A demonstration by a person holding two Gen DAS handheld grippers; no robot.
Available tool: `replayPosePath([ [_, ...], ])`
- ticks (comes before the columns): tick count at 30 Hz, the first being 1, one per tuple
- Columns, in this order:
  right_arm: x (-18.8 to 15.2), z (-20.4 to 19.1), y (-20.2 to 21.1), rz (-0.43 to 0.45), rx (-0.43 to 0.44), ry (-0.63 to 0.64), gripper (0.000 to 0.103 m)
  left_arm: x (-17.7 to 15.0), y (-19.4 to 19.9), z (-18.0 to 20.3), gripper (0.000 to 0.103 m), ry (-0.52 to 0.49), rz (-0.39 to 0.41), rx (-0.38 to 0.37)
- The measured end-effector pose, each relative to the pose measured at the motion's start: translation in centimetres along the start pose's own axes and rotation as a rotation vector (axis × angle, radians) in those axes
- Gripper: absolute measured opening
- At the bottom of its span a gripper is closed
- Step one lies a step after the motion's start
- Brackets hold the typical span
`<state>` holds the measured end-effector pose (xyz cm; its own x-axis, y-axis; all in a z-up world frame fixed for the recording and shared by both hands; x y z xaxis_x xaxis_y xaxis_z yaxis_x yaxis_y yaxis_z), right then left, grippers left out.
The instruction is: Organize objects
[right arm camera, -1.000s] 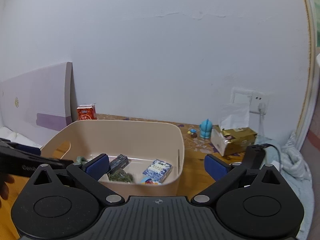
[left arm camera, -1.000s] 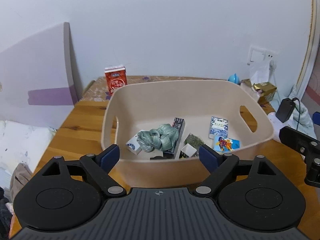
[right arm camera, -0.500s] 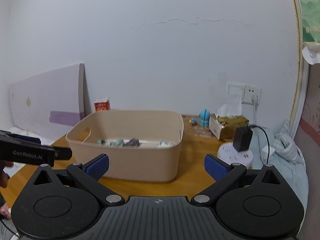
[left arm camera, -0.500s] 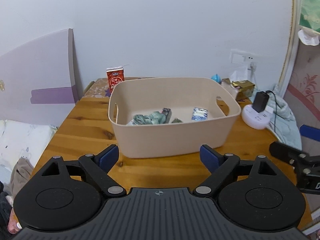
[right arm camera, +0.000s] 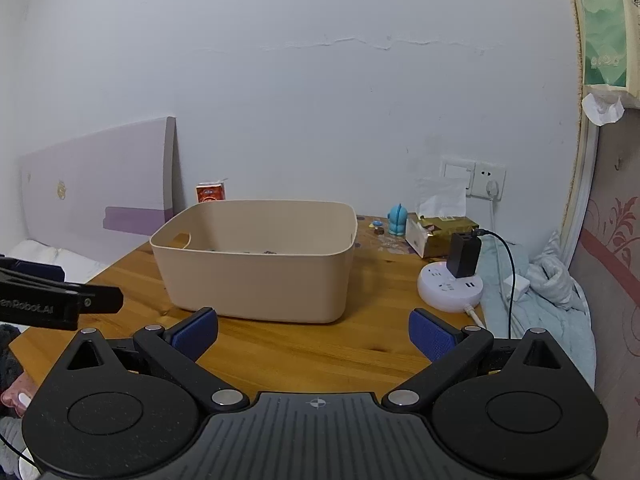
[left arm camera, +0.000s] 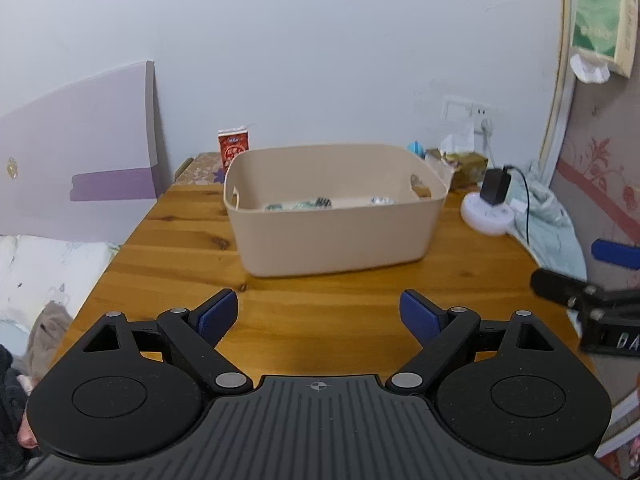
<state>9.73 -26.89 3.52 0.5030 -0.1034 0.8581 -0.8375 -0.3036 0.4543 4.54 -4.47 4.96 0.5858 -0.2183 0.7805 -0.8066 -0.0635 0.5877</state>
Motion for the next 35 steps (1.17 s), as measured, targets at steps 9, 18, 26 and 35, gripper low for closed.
replayPosePath([
  [9,-0.9,1.5,1.8,-0.027,-0.028,-0.02,0.103,-2.1,2.4,-0.9,0.09,0.018,-0.042,0.017],
  [18,-1.3,1.2,2.4,-0.05,-0.025,-0.007,0.103,-2.3,4.0,-0.3,0.09,0.009,-0.033,0.002],
  [26,-1.6,0.7,2.1,-0.091,0.012,-0.017,0.103,-1.9,3.9,-0.1,0.09,0.015,-0.034,-0.006],
  [35,-1.6,1.2,0.5,-0.126,0.007,-0.013,0.103,-1.4,2.5,-0.8,0.092,0.036,-0.042,-0.016],
])
Point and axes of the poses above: each gripper's, at about its wrist camera, not at the fingertips, and y roughly against the way its jaws point, z to its right, x to its top, the point moved 4 cm from there along -y, roughly the way its jaws point, and after that the axes turned 14 degrees about -y, right-handed, at the moved point
